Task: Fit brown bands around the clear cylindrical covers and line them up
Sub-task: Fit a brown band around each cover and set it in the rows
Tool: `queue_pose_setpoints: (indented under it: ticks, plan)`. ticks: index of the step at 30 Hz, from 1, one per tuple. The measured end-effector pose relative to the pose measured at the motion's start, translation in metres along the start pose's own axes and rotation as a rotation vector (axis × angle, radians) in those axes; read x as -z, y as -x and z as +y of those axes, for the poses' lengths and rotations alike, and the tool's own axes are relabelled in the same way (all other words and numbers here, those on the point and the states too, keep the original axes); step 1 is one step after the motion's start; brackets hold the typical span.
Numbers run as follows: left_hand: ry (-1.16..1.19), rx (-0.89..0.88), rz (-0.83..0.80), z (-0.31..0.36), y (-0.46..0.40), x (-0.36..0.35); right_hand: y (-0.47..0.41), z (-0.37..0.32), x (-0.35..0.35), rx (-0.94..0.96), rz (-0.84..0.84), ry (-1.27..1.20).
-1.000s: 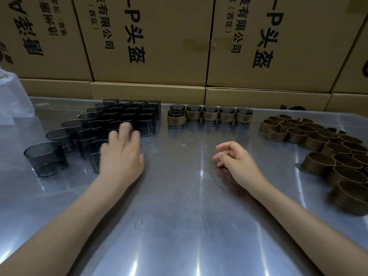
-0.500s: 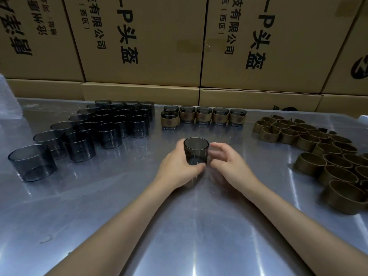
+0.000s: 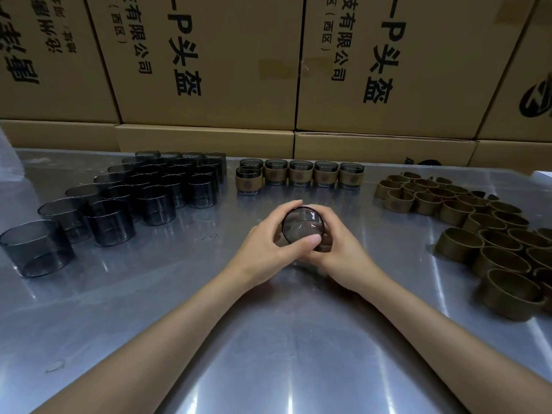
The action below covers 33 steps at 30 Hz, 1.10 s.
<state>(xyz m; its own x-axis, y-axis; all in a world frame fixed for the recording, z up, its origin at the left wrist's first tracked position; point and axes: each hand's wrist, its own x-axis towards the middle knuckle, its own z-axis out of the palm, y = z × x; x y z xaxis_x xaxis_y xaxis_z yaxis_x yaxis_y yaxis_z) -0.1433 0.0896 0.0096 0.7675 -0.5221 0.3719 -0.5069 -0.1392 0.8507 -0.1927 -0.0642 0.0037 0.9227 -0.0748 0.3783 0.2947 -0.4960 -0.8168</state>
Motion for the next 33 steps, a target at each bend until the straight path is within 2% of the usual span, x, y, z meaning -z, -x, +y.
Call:
queue_pose_setpoints:
  ticks: [6,9,14,19,23,29,31,33]
  plan:
    - [-0.051,-0.100,0.109,0.002,-0.001,-0.005,-0.001,0.000,0.001,-0.008,-0.016,-0.123]
    - [0.001,-0.103,0.196,0.005,0.000,-0.012,0.000,-0.003,0.001,0.001,-0.004,-0.096]
    - [0.135,0.020,0.341,0.012,-0.001,-0.022,0.004,-0.006,-0.002,0.032,-0.020,-0.039]
    - [0.316,0.186,0.387,0.025,0.000,-0.016,0.004,-0.006,-0.003,0.027,-0.028,-0.005]
    - [0.510,0.319,0.261,0.026,-0.005,-0.005,0.001,-0.004,0.001,-0.019,-0.008,-0.148]
    - [0.711,0.238,-0.198,0.009,-0.010,0.018,-0.001,-0.002,0.005,-0.072,0.008,-0.304]
    - [0.714,0.193,-0.246,0.005,-0.010,0.019,-0.001,-0.002,0.006,-0.069,0.006,-0.321]
    - [0.638,0.155,-0.224,0.003,-0.010,0.016,-0.001,-0.002,0.006,-0.062,0.005,-0.321]
